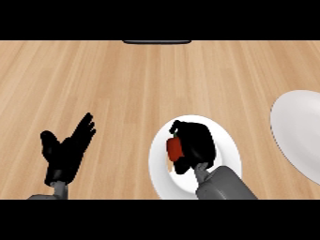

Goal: Pick the bell pepper from the plate and place it in the plate

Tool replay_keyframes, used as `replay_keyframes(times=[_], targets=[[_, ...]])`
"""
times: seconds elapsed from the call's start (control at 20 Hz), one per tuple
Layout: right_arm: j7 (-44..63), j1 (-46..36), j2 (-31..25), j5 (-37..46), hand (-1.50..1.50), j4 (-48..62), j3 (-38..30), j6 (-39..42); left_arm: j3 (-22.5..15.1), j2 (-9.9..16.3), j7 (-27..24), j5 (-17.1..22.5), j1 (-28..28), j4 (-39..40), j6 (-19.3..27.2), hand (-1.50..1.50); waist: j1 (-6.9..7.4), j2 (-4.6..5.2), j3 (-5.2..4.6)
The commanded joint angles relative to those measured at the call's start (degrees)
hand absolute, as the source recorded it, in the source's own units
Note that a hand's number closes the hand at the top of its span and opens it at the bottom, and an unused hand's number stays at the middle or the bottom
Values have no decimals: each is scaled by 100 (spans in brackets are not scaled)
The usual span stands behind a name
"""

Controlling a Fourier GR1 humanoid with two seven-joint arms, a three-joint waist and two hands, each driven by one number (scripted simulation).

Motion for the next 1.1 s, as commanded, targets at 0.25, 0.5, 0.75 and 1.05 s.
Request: replay_keyframes(times=[0.25,0.5,0.75,1.05], targets=[[1504,-875,83,470,150,739,-1179,-737,181,120,-116,35,-27,355,-220,0,40,86,-20],[3377,-1726,84,1316,150,1085,-1913,-1895,-51,-49,-57,-74,-48,125,-133,0,181,89,-22],[3922,-2362,37,2959,150,1540,-2107,-2611,-116,-185,-79,-119,0,178,-39,0,193,90,-25],[4538,-2642,81,3975,150,1298,-2744,-3002,36,-23,137,-67,-122,94,-44,0,85,52,-16]])
